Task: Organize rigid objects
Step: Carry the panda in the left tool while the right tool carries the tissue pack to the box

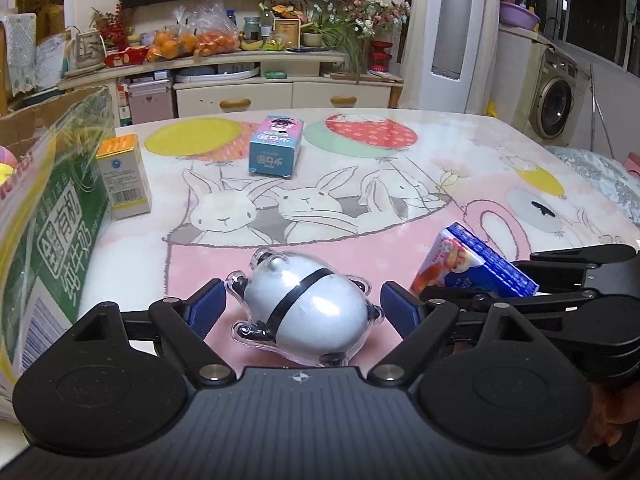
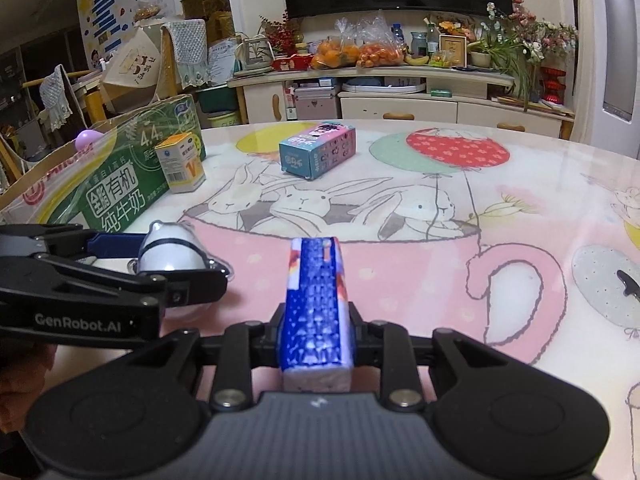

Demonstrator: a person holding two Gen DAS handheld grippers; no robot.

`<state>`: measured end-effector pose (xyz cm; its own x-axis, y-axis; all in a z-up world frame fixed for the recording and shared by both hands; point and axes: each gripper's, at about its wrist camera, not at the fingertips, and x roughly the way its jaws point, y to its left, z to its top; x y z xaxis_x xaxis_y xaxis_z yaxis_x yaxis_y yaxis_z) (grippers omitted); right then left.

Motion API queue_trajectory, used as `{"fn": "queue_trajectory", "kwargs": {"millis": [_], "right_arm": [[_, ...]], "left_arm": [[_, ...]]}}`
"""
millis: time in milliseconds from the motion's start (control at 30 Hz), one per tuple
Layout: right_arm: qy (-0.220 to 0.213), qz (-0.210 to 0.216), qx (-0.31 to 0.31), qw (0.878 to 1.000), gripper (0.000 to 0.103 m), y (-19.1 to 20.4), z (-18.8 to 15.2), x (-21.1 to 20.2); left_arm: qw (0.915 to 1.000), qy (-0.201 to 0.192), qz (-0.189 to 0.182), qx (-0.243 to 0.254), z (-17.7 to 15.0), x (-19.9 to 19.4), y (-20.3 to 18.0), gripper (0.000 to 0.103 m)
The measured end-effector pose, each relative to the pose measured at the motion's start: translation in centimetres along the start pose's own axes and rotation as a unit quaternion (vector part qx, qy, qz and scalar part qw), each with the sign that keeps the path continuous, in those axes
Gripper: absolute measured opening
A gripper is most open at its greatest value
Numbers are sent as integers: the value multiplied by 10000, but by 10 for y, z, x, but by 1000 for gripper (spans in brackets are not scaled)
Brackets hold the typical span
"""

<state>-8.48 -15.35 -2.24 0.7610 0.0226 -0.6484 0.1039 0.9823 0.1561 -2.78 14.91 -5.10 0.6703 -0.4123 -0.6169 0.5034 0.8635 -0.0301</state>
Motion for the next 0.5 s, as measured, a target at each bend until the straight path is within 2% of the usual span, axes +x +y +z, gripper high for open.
{"fn": "queue_trajectory", "kwargs": {"millis": [167, 500], "right_arm": [[16, -201, 14, 9998, 24, 4, 0, 0], [8, -559, 44, 9984, 22, 9, 2, -6]], "left_arm": [[9999, -70, 16, -129, -1, -7, 4, 103], [9977, -674, -100, -64, 11, -43, 2, 103]]}}
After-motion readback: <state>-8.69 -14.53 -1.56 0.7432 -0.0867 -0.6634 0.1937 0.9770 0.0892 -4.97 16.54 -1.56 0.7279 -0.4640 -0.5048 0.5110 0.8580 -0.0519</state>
